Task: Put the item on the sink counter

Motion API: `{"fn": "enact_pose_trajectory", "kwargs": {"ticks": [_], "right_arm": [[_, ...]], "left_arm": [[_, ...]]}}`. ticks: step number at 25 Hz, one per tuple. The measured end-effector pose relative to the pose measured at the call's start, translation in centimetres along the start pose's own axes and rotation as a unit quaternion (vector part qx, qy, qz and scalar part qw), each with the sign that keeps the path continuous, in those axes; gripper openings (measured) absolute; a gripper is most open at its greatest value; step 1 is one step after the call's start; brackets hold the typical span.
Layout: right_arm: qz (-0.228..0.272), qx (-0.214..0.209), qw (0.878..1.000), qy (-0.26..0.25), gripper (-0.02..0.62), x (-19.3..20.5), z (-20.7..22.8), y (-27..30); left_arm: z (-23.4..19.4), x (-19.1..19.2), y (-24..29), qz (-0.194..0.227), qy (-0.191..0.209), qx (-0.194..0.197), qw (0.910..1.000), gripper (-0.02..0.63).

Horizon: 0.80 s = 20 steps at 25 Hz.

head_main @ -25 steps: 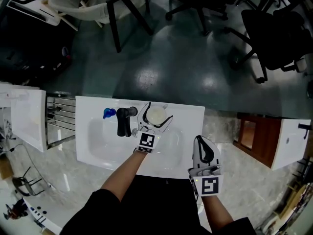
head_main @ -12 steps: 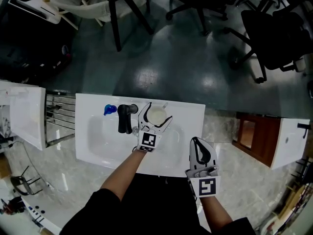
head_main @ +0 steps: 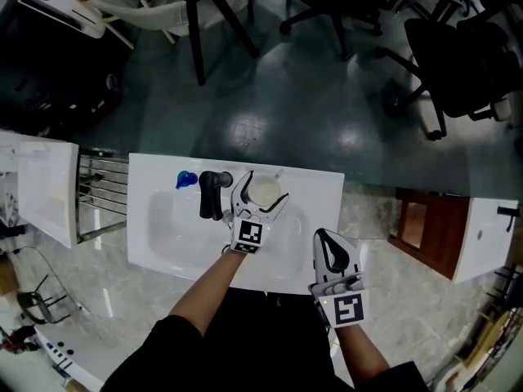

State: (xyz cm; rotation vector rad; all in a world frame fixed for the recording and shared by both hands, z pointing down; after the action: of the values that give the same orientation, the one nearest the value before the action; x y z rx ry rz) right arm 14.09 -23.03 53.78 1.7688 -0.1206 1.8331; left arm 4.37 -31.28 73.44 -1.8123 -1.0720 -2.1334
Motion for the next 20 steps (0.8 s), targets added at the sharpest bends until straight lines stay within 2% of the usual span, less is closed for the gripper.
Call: {"fn": "enact_pose_trajectory", "kwargs": {"ticks": [6,13,20], "right_arm": [[-0.014,-0.002,1.0,0.012,0.032,0.7,-0.3,-0.5],[0.012,-0.012,1.0,0.005,0.032,-0.1,-1.6,-1.3],[0.013,-0.009,1.0,0.008,0.032,0.2,-3.4,-2.6]], "left_arm": [[-0.1,-1.0,-1.0,0.013,-0.006,-0.009,0.9999,0.457],[0.3,-0.3,-2.7,0.007,-0.018,-0.012,0.9997,0.457],[1.5,0.4,-5.0,0.009,-0.026,-0.014,0.9995,0.457]]}}
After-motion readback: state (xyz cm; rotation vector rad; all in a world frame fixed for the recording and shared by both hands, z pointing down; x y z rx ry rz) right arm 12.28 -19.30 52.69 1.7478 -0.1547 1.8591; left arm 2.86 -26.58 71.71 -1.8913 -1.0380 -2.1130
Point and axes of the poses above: the fingertips, and each gripper's own axes: y forward along the fingers, z to its right, x out of its underside, the point moved 1 cm from there along -y, backward along the fingers
